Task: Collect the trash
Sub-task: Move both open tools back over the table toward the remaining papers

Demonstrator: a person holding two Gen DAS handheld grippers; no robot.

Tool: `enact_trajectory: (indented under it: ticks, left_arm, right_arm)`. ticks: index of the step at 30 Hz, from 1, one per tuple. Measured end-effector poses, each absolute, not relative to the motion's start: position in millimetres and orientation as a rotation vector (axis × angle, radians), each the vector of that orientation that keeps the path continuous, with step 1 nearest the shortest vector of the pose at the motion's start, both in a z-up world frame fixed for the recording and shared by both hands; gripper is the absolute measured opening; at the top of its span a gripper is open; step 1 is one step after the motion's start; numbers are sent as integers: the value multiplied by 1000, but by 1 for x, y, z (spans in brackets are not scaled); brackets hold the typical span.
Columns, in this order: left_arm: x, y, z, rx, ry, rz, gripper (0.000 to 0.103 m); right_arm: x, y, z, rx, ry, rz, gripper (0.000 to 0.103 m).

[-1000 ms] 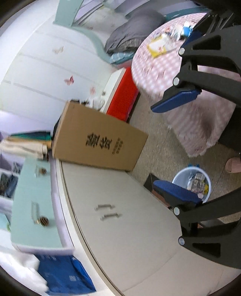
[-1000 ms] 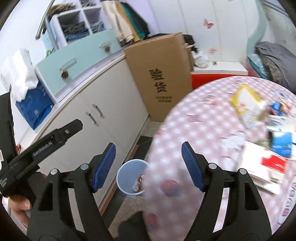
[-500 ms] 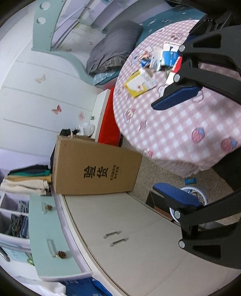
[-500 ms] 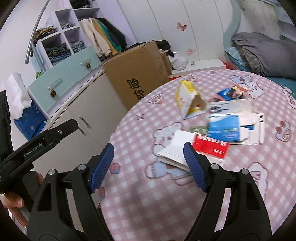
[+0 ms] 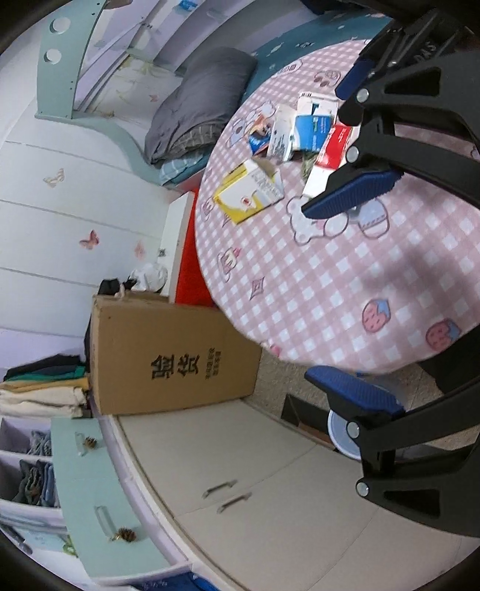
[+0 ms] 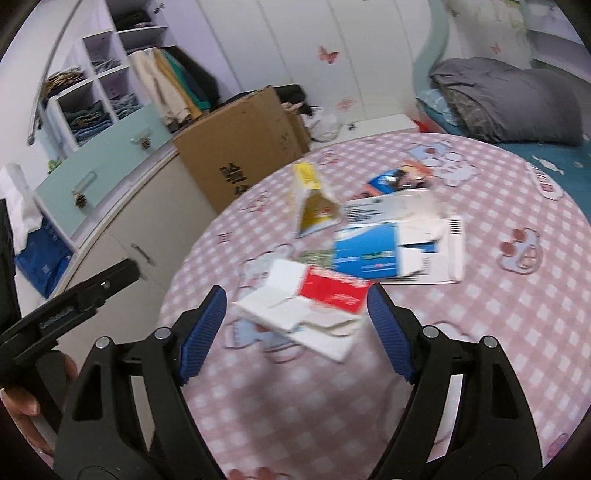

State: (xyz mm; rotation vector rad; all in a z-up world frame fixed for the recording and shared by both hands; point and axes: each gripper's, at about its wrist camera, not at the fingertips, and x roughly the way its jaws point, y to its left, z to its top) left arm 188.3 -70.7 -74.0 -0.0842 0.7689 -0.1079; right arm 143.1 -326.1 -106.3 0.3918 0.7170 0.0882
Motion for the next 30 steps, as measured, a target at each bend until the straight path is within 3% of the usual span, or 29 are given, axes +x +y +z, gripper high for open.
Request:
enact_trajectory:
  ticks: [15, 30]
  left_arm:
    - [208, -138, -105, -39, 902, -270, 80]
    - [225, -150, -148, -315, 1063, -324, 79]
  right_arm:
    - [135, -384, -113, 460, 704, -52, 78]
    - [134, -395, -121, 461, 716, -65, 78]
